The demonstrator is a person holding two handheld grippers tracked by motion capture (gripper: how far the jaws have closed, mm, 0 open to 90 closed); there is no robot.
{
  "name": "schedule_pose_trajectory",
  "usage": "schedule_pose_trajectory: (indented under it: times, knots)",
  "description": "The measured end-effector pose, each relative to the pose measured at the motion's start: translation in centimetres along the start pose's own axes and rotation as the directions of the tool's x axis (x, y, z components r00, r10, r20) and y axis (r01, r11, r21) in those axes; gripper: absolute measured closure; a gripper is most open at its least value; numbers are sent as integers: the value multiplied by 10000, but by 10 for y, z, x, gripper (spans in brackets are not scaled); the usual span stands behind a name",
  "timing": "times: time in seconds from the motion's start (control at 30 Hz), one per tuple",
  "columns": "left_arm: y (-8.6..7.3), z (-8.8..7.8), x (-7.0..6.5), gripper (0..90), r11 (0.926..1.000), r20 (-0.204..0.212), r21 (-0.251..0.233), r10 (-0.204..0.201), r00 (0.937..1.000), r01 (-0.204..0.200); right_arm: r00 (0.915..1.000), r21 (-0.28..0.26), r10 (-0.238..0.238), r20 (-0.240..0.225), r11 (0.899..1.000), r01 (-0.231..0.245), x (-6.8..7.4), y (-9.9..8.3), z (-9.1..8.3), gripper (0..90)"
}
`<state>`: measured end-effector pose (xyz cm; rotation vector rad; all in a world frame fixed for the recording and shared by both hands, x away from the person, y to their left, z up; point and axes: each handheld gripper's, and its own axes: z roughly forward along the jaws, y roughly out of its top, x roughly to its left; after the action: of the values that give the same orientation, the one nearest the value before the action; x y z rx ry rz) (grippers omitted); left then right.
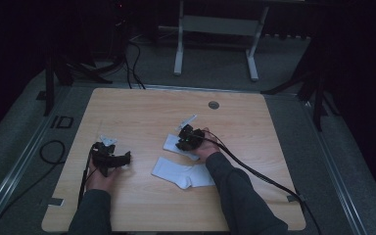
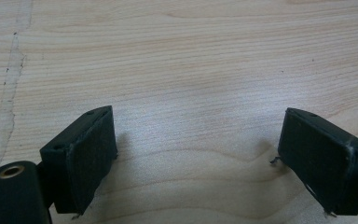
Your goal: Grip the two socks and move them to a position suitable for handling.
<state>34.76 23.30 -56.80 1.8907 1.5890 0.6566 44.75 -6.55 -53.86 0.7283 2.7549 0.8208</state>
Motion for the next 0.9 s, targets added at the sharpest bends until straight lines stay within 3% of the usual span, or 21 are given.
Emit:
schedule_pose_trajectory:
  times: [0.1, 0.3, 0.53, 0.7, 0.73, 0.9]
  knots:
    - [0, 0, 0, 115, 10000, 0, -1, 1, 10000, -1, 9998, 9, -64, 168, 10000, 64, 0, 1, 0, 854]
    - [0, 0, 0, 115, 10000, 2, -4, -5, 10000, 5, 9994, -323, 306, 160, 9990, -301, -3, 2, -7, 871]
    - [0, 0, 0, 115, 10000, 0, 2, 1, 10000, -1, 9993, -724, 354, 128, 9968, -343, -5, 6, -31, 867]
    - [0, 0, 0, 115, 10000, 0, -1, 0, 10000, 0, 9995, -843, 76, 298, 9964, -51, -5, 6, -51, 865]
    - [0, 0, 0, 115, 10000, -1, -7, -8, 10000, 8, 9995, -997, 34, 315, 9950, -2, -6, 4, -62, 865]
    - [0, 0, 0, 115, 10000, 0, 5, -1, 10000, 1, 9978, -991, 220, 623, 9950, -158, -18, -10, -80, 864]
